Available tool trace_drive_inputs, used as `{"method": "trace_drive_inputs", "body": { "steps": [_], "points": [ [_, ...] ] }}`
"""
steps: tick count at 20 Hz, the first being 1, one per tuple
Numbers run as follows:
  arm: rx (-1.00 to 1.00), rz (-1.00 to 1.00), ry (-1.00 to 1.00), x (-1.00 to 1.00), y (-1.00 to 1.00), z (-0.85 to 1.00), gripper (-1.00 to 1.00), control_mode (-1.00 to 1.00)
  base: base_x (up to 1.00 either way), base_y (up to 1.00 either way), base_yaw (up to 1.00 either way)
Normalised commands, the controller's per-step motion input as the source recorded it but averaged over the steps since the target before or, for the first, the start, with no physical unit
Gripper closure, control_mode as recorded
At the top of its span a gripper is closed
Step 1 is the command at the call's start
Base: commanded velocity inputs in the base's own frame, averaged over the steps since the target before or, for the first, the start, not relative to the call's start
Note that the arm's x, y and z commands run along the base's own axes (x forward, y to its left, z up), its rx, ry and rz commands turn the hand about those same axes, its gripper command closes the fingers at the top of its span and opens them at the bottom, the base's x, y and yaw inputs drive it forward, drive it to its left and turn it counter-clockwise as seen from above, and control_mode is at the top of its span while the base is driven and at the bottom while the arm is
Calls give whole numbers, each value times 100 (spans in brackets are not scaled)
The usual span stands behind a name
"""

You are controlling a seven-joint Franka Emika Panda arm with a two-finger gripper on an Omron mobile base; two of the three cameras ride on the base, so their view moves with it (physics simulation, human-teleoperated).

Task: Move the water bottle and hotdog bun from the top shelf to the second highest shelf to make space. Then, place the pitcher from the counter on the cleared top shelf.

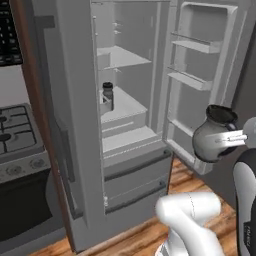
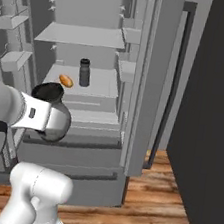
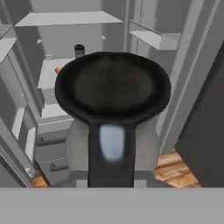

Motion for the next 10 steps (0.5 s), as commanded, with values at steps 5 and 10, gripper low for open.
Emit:
{"method": "trace_drive_inputs", "body": {
  "steps": [5,10],
  "points": [
    [0,0,0,0,0,0,100,100,54,-1,30],
    [0,0,0,0,0,0,100,100,62,1,22]
  ]
}}
